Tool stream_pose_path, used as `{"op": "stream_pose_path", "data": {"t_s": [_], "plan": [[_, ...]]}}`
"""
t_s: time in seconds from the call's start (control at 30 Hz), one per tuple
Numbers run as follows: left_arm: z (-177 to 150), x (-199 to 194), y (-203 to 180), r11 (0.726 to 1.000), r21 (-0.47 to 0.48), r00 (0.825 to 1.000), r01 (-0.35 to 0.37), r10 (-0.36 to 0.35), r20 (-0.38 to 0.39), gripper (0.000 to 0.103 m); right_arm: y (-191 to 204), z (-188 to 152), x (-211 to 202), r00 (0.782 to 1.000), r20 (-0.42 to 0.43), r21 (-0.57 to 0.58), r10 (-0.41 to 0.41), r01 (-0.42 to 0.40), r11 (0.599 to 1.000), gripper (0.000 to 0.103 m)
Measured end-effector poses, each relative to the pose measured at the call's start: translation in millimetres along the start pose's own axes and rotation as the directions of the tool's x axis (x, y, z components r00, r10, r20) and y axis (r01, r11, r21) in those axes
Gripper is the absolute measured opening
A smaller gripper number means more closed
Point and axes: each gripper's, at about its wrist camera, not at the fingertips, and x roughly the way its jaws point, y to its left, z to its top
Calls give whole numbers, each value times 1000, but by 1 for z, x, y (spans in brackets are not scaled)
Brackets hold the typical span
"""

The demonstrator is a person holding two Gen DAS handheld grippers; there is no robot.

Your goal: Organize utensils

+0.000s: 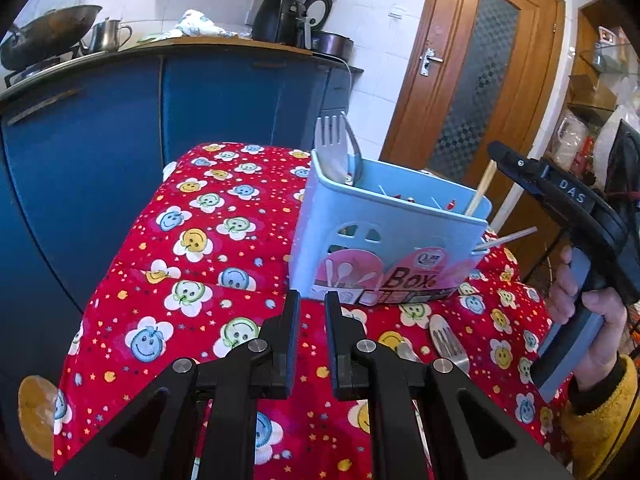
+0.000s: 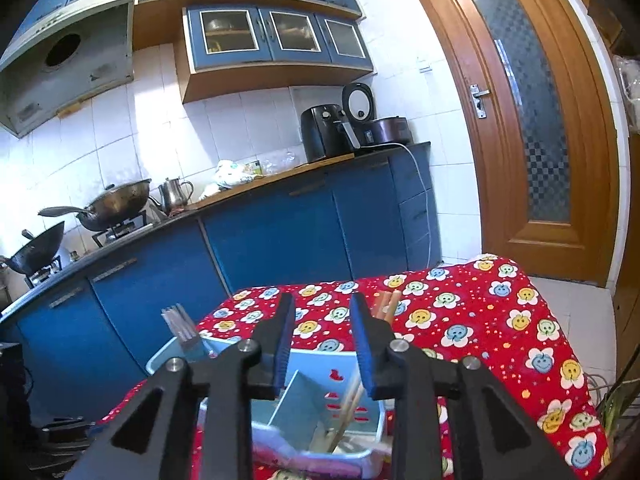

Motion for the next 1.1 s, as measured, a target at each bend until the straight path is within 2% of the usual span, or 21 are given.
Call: {"op": "stream_pose_path", "data": {"t_s": [0.2,0.5,0.73,0.97,1.1], "plan": [[-2,-10,-7,1000,20,1000,10,-10,0,12,6,1,-28,1000,-6,3,-13,13,1000,31],[-8,-27,-24,998,57,999,33,-32,-12,15,8,-6,-72,996,-71,40,-47,50,998,31],[-17,-35,-34,995,78,998,56,-53,-41,15,7,-24,-97,982,-154,28,-107,113,993,31],[-28,-38,-41,995,75,995,69,-63,-79,15,3,-46,-110,966,-235,44,-111,125,991,31],[-35,-36,-45,994,72,991,79,-70,-111,15,5,-61,-116,957,-272,46,-103,120,992,34]]}}
